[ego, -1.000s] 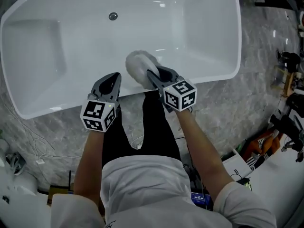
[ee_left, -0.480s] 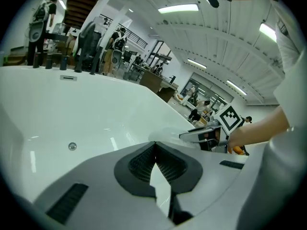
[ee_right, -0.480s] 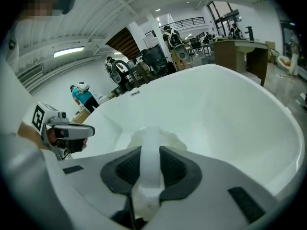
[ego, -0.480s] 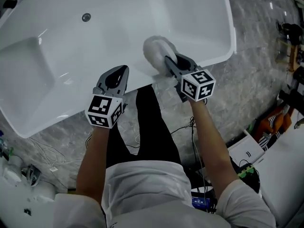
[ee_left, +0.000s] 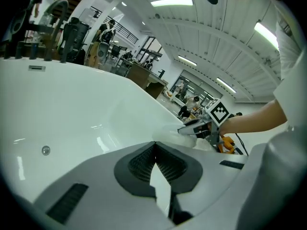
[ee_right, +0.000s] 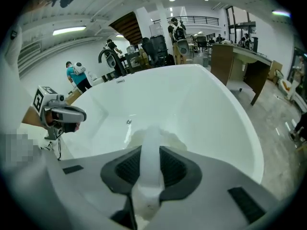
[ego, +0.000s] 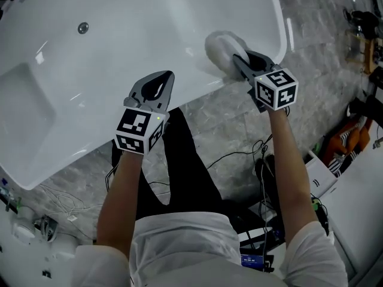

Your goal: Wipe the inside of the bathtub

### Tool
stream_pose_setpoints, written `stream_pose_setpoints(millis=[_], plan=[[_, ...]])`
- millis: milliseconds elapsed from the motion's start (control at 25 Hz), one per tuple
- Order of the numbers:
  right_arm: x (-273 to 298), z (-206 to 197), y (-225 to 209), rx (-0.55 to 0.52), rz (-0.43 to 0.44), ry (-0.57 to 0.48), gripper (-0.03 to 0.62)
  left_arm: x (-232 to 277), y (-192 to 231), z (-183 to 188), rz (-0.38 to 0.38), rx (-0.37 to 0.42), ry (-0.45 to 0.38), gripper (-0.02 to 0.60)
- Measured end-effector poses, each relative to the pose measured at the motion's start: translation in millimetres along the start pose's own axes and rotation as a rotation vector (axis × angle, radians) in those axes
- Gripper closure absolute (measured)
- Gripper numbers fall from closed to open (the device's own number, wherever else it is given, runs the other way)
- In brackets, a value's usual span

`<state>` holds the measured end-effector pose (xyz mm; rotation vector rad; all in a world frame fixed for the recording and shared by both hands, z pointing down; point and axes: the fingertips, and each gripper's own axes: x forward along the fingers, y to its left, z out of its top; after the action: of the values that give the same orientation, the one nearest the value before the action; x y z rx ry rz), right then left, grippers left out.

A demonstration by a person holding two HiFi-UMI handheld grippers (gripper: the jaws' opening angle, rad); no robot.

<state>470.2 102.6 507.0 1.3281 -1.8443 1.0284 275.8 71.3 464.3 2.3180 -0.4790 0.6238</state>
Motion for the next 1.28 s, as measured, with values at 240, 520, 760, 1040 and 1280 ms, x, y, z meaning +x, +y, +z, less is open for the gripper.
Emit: stream_pose_setpoints(millis=[240,520,760,1040,1280], plan=[[-7,-8,-61,-0.078,-0.035,0.146,0.493,25,-8,7,-0.027,0.034,0.025,0.571],[9,-22,-107,-0.115,-0.033,0.332,0.493,39,10,-3,-0.028,0.049,0.041,0.571],[25,-37,-119,-0.141,-0.041,0.448,0.493,57,13,-5,-0.029,0.059,0.061,0.571],[41,-40,-109,-0.14,-0.016,0.557,0.494,62,-1,-8,-0.066,0.062,0.072,0.57],[50,-39,-82,-0.106,0.035,0.538,0.494,39,16,-16,-0.02,0.063,0.085,0.571]])
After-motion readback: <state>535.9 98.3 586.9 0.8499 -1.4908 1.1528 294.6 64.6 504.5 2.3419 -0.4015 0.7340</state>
